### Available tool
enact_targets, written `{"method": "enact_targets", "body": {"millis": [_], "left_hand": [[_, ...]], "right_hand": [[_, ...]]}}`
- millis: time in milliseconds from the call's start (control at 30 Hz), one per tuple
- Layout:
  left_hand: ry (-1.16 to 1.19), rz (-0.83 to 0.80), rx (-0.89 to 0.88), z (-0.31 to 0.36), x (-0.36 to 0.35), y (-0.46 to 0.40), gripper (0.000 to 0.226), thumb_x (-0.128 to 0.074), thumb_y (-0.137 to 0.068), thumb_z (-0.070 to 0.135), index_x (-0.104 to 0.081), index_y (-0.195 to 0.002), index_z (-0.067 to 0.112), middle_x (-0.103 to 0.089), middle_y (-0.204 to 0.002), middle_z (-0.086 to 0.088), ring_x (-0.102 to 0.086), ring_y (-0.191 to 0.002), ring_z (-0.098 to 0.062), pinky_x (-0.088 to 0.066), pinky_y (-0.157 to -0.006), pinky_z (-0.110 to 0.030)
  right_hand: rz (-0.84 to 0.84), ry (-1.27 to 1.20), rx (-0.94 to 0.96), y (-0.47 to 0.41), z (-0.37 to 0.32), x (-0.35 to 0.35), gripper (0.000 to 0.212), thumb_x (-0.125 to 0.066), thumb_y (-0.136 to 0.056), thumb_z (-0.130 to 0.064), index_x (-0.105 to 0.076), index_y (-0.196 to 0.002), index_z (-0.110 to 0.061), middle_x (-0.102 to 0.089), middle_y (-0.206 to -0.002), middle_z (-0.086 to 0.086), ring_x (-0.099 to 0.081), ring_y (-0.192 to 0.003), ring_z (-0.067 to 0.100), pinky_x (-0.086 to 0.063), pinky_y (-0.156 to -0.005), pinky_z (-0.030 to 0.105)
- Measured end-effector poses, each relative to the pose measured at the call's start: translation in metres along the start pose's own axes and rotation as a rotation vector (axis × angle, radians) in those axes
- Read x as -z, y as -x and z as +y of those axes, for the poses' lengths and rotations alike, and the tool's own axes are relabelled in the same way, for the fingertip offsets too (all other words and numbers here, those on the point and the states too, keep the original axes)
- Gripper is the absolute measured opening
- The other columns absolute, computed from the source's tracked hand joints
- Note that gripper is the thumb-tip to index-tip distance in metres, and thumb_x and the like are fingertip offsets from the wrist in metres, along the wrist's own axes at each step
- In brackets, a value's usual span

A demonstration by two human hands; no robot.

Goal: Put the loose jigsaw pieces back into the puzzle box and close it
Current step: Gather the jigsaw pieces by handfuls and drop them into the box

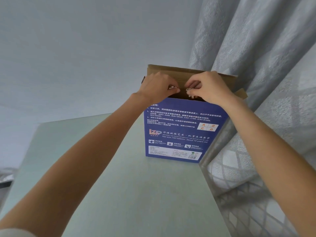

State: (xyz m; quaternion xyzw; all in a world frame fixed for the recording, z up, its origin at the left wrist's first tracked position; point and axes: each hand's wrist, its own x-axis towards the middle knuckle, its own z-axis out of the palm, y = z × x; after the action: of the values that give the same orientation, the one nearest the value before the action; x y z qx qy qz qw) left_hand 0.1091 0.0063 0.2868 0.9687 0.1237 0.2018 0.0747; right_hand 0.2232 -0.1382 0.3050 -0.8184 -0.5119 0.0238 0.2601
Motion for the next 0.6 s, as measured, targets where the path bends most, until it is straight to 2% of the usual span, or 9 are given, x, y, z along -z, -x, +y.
{"method": "enact_targets", "body": {"millis": [67,167,267,333,400,467,533,600], "left_hand": [[0.037,-0.016,0.003,-0.001,-0.001,0.0,0.022,-0.061,-0.086,0.036,-0.067,-0.105,0.025,-0.069,-0.098,0.008,-0.061,-0.09,-0.014,-0.036,-0.067,-0.023],[0.15,0.003,0.014,-0.003,0.0,0.0,0.024,-0.073,-0.077,0.025,-0.067,-0.099,0.016,-0.07,-0.092,0.003,-0.06,-0.08,-0.011,-0.042,-0.068,-0.022],[0.211,0.053,0.001,-0.001,0.001,0.0,0.018,-0.071,-0.08,0.022,-0.069,-0.095,0.014,-0.07,-0.085,0.0,-0.061,-0.073,-0.011,-0.05,-0.073,-0.027],[0.21,0.138,-0.046,0.002,0.002,0.008,0.014,-0.064,-0.085,0.027,-0.069,-0.094,0.017,-0.069,-0.082,0.004,-0.062,-0.071,-0.009,-0.052,-0.07,-0.031],[0.191,0.305,-0.083,0.002,0.003,0.031,0.015,-0.058,-0.087,0.029,-0.069,-0.09,0.02,-0.068,-0.077,0.009,-0.06,-0.065,-0.003,-0.053,-0.061,-0.03],[0.183,0.477,-0.12,0.002,-0.001,0.068,0.013,-0.059,-0.087,0.025,-0.069,-0.086,0.017,-0.068,-0.074,0.008,-0.061,-0.064,-0.004,-0.052,-0.054,-0.029],[0.184,0.548,-0.103,0.001,-0.012,0.113,0.014,-0.059,-0.086,0.021,-0.07,-0.083,0.013,-0.069,-0.073,0.004,-0.063,-0.063,-0.008,-0.052,-0.051,-0.029],[0.216,0.515,-0.01,0.001,-0.025,0.166,0.021,-0.055,-0.089,0.026,-0.071,-0.083,0.012,-0.069,-0.073,0.004,-0.063,-0.063,-0.008,-0.052,-0.052,-0.028]], "right_hand": [[0.012,0.003,0.012,0.0,0.0,-0.002,0.018,-0.075,-0.077,-0.017,-0.071,-0.095,-0.014,-0.068,-0.081,-0.003,-0.065,-0.074,0.009,-0.053,-0.081,0.029],[0.03,0.01,0.023,0.001,0.001,-0.005,0.016,-0.073,-0.079,-0.018,-0.071,-0.094,-0.015,-0.069,-0.084,-0.001,-0.064,-0.075,0.009,-0.053,-0.08,0.028],[0.113,0.016,0.052,0.005,0.0,-0.007,0.014,-0.068,-0.084,-0.024,-0.071,-0.096,-0.018,-0.068,-0.084,-0.005,-0.063,-0.075,0.008,-0.055,-0.079,0.034],[0.221,0.012,0.114,0.014,-0.006,-0.009,0.017,-0.062,-0.088,-0.028,-0.069,-0.101,-0.019,-0.07,-0.088,-0.006,-0.064,-0.077,0.007,-0.056,-0.075,0.035],[0.37,-0.017,0.236,0.032,-0.018,-0.018,0.018,-0.057,-0.092,-0.025,-0.067,-0.104,-0.017,-0.07,-0.091,-0.004,-0.064,-0.078,0.009,-0.056,-0.07,0.034],[0.49,-0.032,0.331,0.059,-0.03,-0.036,0.019,-0.054,-0.094,-0.02,-0.066,-0.106,-0.012,-0.07,-0.092,0.0,-0.065,-0.078,0.012,-0.055,-0.067,0.03],[0.517,-0.043,0.359,0.088,-0.038,-0.067,0.019,-0.054,-0.094,-0.018,-0.066,-0.107,-0.01,-0.071,-0.095,0.002,-0.066,-0.081,0.013,-0.053,-0.067,0.023],[0.445,-0.073,0.343,0.119,-0.047,-0.106,0.019,-0.056,-0.093,-0.018,-0.067,-0.106,-0.01,-0.071,-0.095,0.002,-0.066,-0.082,0.015,-0.052,-0.066,0.024]]}}
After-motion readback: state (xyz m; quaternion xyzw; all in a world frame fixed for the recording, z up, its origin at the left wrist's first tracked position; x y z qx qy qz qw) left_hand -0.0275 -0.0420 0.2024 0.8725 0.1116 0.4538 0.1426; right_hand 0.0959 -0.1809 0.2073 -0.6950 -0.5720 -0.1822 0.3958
